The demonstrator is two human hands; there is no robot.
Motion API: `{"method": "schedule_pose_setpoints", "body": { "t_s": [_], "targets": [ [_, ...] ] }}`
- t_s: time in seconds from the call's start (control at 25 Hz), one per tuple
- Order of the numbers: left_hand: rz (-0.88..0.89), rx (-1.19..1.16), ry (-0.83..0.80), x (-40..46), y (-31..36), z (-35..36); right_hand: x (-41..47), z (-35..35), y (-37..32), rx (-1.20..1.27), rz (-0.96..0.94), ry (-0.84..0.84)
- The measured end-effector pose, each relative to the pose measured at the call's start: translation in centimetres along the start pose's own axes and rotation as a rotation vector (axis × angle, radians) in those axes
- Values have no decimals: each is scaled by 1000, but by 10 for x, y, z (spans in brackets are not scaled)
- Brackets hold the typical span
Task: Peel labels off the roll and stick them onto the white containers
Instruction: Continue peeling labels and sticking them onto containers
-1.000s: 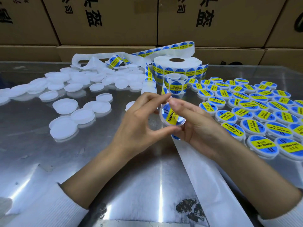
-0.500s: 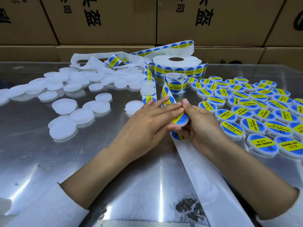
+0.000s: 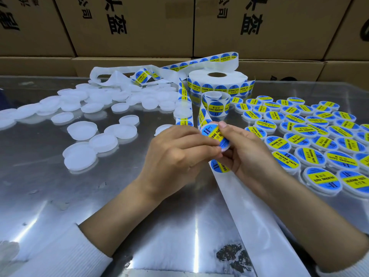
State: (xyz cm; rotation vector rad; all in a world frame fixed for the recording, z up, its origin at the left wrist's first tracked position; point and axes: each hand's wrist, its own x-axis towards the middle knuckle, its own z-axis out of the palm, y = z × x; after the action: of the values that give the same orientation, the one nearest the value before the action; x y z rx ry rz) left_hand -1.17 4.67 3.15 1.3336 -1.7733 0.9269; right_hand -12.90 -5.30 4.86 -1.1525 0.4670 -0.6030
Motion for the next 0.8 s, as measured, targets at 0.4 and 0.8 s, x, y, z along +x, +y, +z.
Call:
{"method": "schedule_pose_setpoints", "body": {
  "t_s": [0.4, 0.8],
  "targets": [
    [-809, 185, -718, -26, -35, 7, 22, -44, -8, -588, -60, 417],
    [-824, -20, -448, -21, -29, 5, 19, -40, -1, -1064, -223, 311]
  ]
}}
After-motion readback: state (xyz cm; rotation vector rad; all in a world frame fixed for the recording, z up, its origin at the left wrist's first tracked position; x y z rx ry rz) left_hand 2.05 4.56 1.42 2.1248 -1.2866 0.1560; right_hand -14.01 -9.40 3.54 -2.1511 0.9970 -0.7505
